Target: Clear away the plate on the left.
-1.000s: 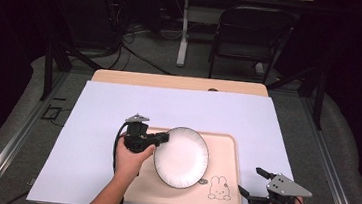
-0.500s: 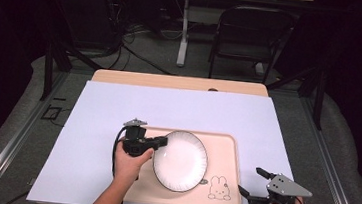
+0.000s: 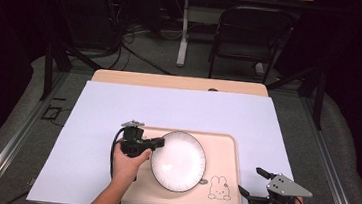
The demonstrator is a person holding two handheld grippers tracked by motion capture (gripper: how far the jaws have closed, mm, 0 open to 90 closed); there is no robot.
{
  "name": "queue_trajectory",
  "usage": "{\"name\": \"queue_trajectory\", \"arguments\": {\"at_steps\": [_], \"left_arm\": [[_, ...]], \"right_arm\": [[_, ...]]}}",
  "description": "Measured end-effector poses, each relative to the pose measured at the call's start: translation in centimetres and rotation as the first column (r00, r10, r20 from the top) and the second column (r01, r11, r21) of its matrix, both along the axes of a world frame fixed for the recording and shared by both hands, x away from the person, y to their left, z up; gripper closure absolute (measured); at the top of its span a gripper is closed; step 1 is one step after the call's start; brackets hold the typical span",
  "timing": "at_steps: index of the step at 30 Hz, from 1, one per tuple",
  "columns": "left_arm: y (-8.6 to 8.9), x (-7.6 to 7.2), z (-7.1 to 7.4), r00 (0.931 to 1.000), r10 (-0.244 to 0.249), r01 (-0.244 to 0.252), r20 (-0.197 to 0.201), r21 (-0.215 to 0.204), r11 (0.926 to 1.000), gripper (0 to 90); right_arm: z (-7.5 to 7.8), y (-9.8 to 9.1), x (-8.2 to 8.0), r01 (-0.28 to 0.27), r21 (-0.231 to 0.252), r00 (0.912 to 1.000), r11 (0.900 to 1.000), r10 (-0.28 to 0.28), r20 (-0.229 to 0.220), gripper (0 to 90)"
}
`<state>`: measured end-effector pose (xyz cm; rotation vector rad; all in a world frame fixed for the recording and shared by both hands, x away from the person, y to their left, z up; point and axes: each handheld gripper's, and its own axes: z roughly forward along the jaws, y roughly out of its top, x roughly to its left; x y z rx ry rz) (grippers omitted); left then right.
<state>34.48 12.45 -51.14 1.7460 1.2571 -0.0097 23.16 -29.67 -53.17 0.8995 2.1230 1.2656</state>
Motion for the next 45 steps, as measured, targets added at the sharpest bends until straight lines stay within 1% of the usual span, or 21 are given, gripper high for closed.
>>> {"name": "queue_trajectory", "arguments": {"at_steps": [15,20,27,28,34,35,36,38,45], "left_arm": [[0.5,-0.2,-0.8,0.9994,0.034,-0.034,0.0,0.012,0.9993,82.6],[0.9,-0.2,-1.3,0.999,0.042,-0.042,-0.016,0.009,0.9991,82.9],[1.3,-0.2,-2.0,0.9984,0.05,-0.05,-0.027,0.02,0.9985,83.4],[1.4,-0.2,-2.3,0.9977,0.059,-0.058,-0.033,0.02,0.9981,83.6],[1.7,0.1,-3.0,0.9963,0.069,-0.068,-0.051,0.02,0.9975,84.0],[1.7,0.1,-3.0,0.9963,0.069,-0.068,-0.051,0.02,0.9975,84.0],[1.8,0.1,-3.2,0.996,0.066,-0.064,-0.061,0.025,0.9976,84.0],[1.9,0.1,-3.4,0.9957,0.068,-0.067,-0.063,0.026,0.9974,84.1],[2.3,0.3,-4.1,0.9934,0.075,-0.074,-0.087,0.013,0.9972,84.1]], "right_arm": [[0.0,0.0,0.0,0.0,0.0,1.0,1.0,0.0,0.001,15.7],[0.0,0.0,0.0,0.0,-0.001,1.0,1.0,0.0,0.0,15.7],[0.0,0.0,0.0,0.001,-0.001,1.0,1.0,-0.001,0.0,15.7],[0.0,0.0,0.0,0.0,-0.001,1.0,1.0,0.0,0.001,15.7],[0.0,0.0,0.0,0.001,-0.002,1.0,1.0,-0.001,0.002,15.7],[0.0,0.0,0.0,0.001,-0.002,1.0,1.0,-0.001,0.002,15.7],[0.0,0.0,0.0,0.001,0.0,1.0,1.0,-0.001,0.002,15.7],[0.0,0.0,0.0,0.001,0.0,1.0,1.0,-0.001,0.002,15.7],[0.0,0.0,0.0,0.001,-0.001,1.0,1.0,-0.001,0.002,15.7]]}}
